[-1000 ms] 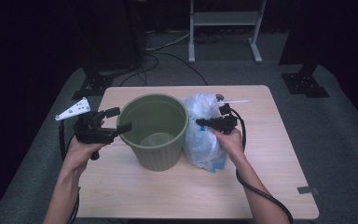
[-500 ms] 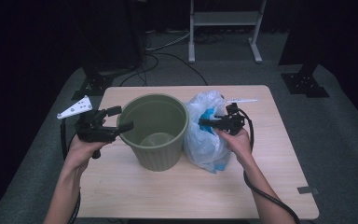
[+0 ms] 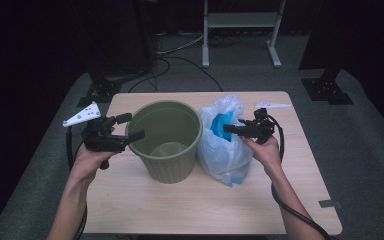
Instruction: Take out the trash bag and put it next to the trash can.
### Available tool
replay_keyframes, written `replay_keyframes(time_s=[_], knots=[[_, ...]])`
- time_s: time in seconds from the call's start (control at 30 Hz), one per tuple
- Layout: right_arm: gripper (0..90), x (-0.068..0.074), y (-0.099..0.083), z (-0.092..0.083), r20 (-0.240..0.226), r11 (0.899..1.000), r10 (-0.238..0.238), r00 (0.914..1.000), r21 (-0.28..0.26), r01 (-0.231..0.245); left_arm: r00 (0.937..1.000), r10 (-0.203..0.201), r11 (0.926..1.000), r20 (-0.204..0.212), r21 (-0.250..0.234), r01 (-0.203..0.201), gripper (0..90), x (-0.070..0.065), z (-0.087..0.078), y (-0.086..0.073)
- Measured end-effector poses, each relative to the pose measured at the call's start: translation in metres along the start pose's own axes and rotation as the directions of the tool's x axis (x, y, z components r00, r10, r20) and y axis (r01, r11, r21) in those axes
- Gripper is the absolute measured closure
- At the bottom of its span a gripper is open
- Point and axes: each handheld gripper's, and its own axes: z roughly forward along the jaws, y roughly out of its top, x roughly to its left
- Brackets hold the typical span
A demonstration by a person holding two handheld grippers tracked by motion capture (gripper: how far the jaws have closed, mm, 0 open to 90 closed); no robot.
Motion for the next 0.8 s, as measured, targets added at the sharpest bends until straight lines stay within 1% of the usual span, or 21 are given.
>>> replay_keyframes(time_s=[0.2,0.37,0.6,0.8], knots=[[29.3,0.002,0.003,-0.013,0.011,1.000,-0.014,0.9998,-0.019,0.014,1.0000,0.002,1.0000,0.003,-0.002,-0.002,9.8,-0.001,0.000,0.000],[29.0,0.000,0.003,-0.024,0.021,0.999,-0.006,0.9998,-0.037,0.007,1.0000,0.004,1.0000,0.002,-0.003,-0.004,9.8,-0.001,0.000,0.001],[28.6,-0.007,-0.001,-0.037,0.019,0.998,0.024,0.9995,-0.053,-0.023,1.0000,0.003,1.0000,0.002,-0.003,-0.003,9.8,-0.001,0.001,0.001],[28.7,-0.007,-0.008,-0.047,0.015,0.998,0.022,0.9996,-0.056,-0.021,1.0000,0.002,1.0000,0.007,-0.002,-0.002,9.8,-0.003,0.003,0.002]])
